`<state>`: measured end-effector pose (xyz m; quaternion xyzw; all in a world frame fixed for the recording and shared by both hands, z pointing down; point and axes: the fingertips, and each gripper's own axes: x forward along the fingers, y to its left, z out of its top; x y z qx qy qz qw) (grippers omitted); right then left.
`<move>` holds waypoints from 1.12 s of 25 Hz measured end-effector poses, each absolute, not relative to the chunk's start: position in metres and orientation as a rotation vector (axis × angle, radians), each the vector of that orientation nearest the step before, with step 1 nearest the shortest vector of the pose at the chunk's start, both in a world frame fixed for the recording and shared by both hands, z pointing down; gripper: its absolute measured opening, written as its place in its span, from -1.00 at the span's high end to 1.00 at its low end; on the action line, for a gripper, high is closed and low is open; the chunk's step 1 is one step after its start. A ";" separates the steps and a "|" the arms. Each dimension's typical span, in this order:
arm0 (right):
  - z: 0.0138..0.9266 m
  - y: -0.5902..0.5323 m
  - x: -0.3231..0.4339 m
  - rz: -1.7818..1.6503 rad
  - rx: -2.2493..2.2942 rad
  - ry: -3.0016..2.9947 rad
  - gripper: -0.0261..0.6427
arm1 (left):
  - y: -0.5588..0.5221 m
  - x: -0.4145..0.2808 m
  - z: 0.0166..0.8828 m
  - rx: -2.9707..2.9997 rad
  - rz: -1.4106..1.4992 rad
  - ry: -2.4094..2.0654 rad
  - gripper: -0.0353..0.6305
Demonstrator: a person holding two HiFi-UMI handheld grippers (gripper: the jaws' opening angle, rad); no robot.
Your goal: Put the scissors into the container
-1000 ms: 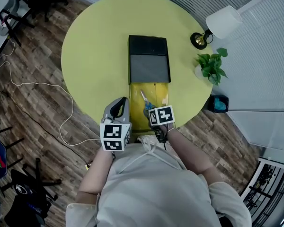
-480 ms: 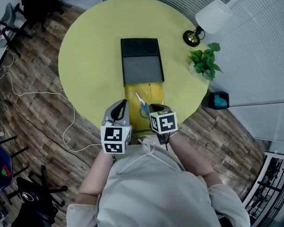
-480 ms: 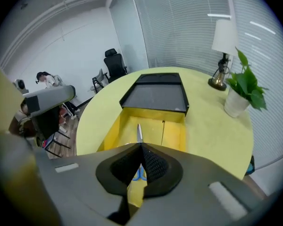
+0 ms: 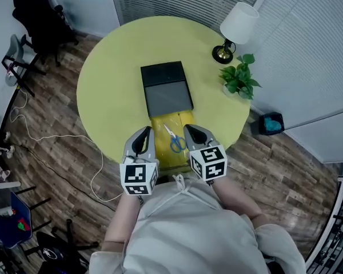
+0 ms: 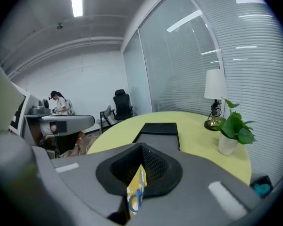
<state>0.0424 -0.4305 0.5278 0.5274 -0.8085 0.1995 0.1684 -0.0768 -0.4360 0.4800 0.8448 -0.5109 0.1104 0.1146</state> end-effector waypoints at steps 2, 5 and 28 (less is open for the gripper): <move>0.510 -0.429 0.040 0.552 1.502 -2.382 0.93 | -0.433 -0.074 0.470 2.497 0.312 -1.503 0.88; 0.487 -0.427 0.037 0.512 1.489 -2.479 0.93 | -0.426 -0.068 0.453 2.550 0.276 -1.490 0.88; 0.478 -0.415 0.032 0.466 1.405 -2.517 0.93 | -0.417 -0.048 0.445 2.582 0.257 -1.503 0.88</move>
